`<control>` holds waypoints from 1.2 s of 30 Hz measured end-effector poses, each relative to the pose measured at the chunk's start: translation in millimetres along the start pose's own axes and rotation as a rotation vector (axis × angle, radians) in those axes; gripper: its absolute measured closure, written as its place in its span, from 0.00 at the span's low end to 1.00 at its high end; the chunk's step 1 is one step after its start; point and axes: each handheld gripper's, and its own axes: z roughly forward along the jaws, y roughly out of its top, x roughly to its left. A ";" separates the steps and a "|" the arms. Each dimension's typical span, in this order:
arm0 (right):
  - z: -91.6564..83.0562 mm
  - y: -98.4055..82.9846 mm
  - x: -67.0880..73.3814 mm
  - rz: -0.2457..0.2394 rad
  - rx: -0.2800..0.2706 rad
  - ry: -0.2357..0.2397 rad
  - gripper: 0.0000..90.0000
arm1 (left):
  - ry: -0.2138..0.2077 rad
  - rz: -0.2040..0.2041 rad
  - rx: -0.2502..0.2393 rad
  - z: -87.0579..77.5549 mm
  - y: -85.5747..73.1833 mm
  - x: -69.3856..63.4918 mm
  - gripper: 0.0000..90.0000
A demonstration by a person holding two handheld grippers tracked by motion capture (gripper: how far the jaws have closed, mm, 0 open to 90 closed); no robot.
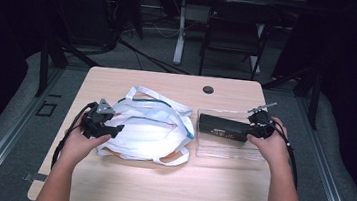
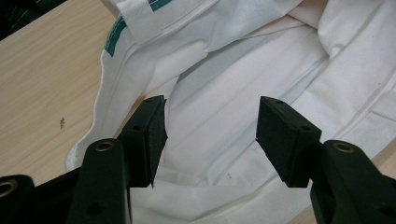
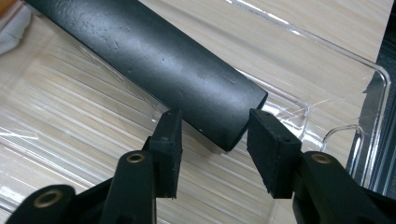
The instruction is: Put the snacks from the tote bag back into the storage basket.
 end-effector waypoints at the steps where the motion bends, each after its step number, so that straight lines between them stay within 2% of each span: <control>1: 0.5 -0.3 -0.3 0.004 0.000 0.006 0.60 | -0.005 0.001 0.002 -0.4 0.1 0.2 0.47; 16: 7.7 -4.8 -7.3 0.026 0.028 0.015 0.53 | -0.005 0.000 0.003 -0.5 -1.0 -0.3 0.47; 28: 18.6 -6.4 -7.3 0.021 0.061 0.005 0.54 | -0.002 0.003 0.003 -1.0 -2.3 -0.9 0.47; 33: 22.8 -6.0 -6.0 0.030 0.044 -0.011 0.54 | -0.003 -0.002 0.002 -2.4 -3.5 -0.2 0.47; 34: 22.6 -5.0 -6.7 0.016 0.058 -0.018 0.54 | -0.002 -0.004 0.005 -2.9 -3.9 -0.2 0.47; 36: 23.8 -4.3 -6.6 0.018 0.053 -0.015 0.55 | -0.002 -0.003 0.004 -3.4 -5.0 0.4 0.47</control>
